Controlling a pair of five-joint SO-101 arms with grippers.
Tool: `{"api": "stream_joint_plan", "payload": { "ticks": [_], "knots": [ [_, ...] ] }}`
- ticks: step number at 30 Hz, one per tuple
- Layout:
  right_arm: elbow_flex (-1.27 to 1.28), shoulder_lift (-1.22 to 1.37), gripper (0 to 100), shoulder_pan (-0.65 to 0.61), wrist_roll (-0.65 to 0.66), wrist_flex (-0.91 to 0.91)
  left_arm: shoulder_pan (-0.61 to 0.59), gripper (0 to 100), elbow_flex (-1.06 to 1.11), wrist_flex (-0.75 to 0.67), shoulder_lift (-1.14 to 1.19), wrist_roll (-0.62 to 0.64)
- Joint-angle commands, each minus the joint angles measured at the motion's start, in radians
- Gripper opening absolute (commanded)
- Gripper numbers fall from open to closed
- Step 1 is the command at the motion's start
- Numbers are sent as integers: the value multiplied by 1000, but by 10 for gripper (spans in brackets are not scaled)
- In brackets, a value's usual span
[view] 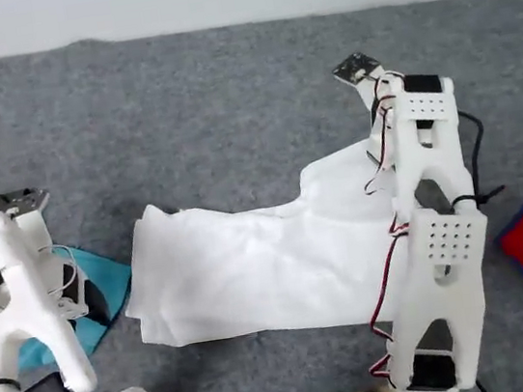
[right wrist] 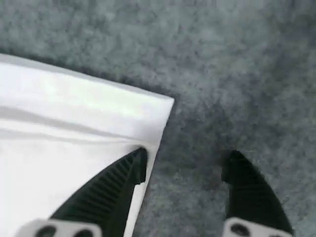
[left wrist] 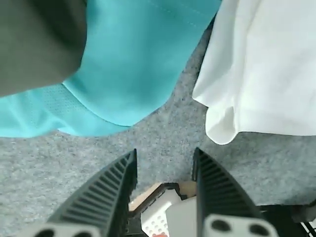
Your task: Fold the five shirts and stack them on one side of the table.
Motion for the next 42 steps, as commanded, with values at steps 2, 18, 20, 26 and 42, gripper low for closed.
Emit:
{"api": "stream_joint_plan", "payload": {
  "ticks": [2,18,20,26,42],
  "knots": [
    [-130,59,32,-27,-9,102,5,178,-1,28,-38,-8],
    [-413,65,10,-74,71,404,0,177,51,28,-40,-6],
    [-419,61,10,-68,72,404,0,177,73,28,-40,-6],
    [-334,12,10,-53,80,404,-2,177,81,28,-41,-6],
    [198,-381,10,-102,293,404,2,177,81,28,-41,-8]
  ]
}}
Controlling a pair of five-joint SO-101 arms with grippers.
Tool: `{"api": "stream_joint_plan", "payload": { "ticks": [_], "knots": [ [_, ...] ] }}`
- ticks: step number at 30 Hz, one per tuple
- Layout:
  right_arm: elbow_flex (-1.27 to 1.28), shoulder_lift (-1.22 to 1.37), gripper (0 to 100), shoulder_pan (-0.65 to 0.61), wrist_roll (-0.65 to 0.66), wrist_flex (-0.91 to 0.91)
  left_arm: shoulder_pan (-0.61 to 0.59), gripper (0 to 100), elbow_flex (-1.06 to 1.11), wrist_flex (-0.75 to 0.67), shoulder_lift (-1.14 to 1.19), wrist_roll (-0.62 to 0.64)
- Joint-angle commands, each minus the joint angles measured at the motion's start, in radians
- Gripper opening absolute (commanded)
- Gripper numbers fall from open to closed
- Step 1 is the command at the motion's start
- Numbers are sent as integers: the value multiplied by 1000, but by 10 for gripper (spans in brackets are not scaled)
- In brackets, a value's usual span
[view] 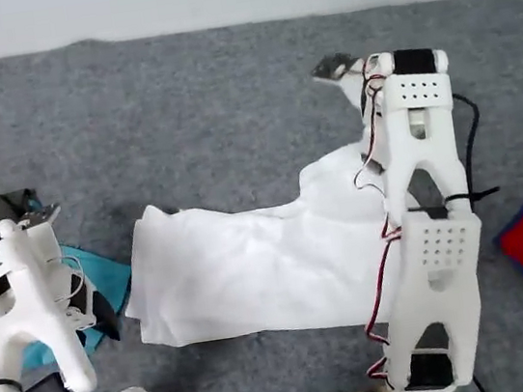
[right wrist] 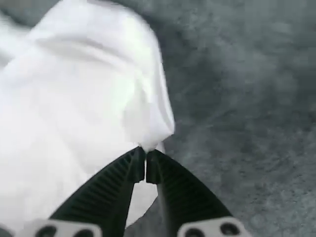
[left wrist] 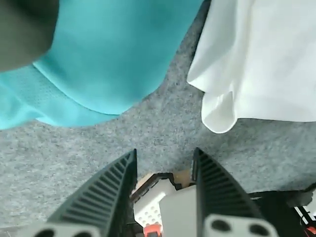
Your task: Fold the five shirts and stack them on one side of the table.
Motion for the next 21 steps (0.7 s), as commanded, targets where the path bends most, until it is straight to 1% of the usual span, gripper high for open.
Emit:
{"api": "stream_joint_plan", "payload": {
  "ticks": [1,6,14,17,21],
  "knots": [
    [269,-219,10,-38,117,41,2,177,-2,28,-41,-8],
    [562,-404,10,-39,169,39,3,177,-2,28,-41,-8],
    [939,-642,10,-15,302,38,5,177,-2,28,-41,-9],
    [1046,-710,10,-16,324,28,5,177,-2,28,-41,-11],
    [1143,-768,15,-15,318,-41,5,177,-2,28,-41,-11]
  ]
}}
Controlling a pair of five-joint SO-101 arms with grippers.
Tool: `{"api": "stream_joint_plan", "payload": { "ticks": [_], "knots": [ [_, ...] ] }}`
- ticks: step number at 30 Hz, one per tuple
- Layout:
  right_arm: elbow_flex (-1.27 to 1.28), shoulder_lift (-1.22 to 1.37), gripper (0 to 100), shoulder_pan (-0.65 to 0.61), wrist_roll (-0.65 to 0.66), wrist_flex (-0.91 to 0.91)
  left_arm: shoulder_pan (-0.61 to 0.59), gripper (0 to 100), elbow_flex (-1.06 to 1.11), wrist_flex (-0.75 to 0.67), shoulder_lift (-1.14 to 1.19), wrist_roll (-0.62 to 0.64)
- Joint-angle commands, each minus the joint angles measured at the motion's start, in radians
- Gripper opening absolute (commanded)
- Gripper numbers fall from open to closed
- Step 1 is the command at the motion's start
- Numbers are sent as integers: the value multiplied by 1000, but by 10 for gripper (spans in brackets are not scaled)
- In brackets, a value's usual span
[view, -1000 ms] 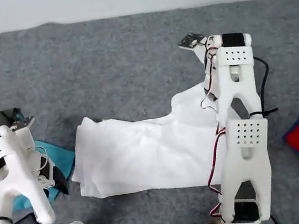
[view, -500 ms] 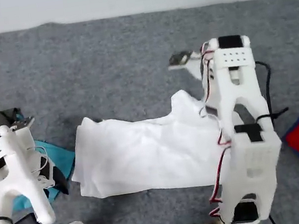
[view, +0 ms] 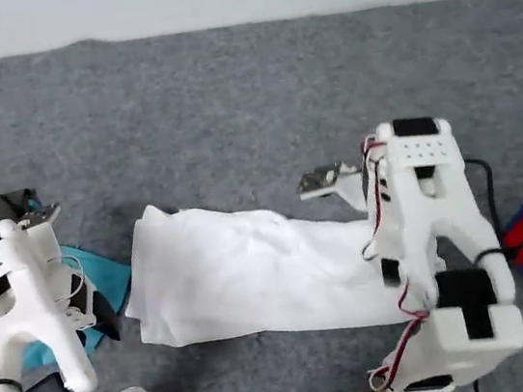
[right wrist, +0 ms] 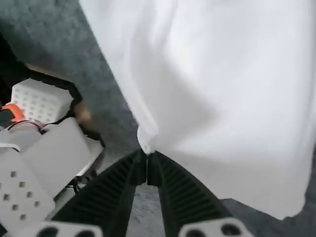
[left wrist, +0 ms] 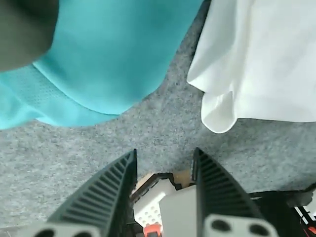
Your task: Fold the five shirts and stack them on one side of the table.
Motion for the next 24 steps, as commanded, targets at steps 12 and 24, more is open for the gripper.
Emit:
{"api": "stream_joint_plan", "payload": {
  "ticks": [12,24],
  "knots": [
    [52,-59,436,12,-137,-61,89,180,-130,29,-41,-8],
    [49,-387,356,44,-120,24,362,296,-558,18,287,218]
  ]
}}
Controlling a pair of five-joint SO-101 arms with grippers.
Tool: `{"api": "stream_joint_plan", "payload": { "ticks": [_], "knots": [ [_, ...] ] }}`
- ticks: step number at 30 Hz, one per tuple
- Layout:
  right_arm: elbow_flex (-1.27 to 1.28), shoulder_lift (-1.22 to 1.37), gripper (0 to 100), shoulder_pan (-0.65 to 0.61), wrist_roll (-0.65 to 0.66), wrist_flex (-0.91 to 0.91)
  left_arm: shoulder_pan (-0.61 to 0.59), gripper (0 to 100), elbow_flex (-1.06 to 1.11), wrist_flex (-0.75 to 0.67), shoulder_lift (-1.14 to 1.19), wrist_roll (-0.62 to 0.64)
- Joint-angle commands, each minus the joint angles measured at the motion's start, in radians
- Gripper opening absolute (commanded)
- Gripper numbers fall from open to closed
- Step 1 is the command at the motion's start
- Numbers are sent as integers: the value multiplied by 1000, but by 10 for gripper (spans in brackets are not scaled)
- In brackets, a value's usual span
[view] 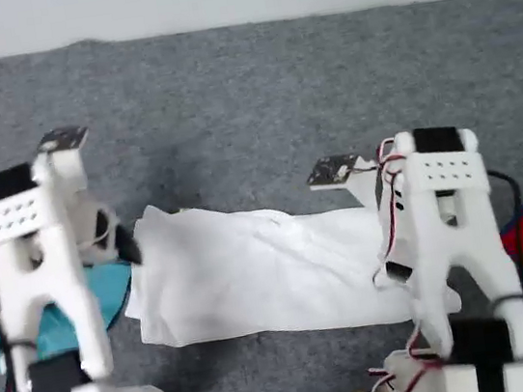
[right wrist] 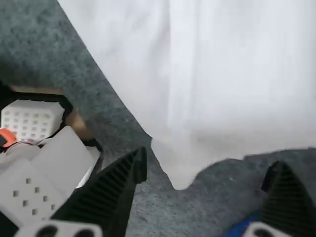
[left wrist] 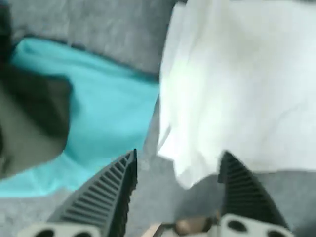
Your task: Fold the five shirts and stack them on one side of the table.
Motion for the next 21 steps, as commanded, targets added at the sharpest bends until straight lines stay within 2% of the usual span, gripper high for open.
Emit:
{"api": "stream_joint_plan", "payload": {
  "ticks": [1,5,9,15,21],
  "knots": [
    [0,-131,354,15,11,28,84,295,-205,18,230,103],
    [2,-203,354,44,11,42,107,294,-377,29,453,100],
    [0,-216,354,134,15,42,103,293,-506,29,601,68],
    [-2,-216,354,237,18,33,132,223,-512,29,694,-64],
    [-2,-216,354,239,17,12,141,119,-512,29,784,-86]
  ]
}}
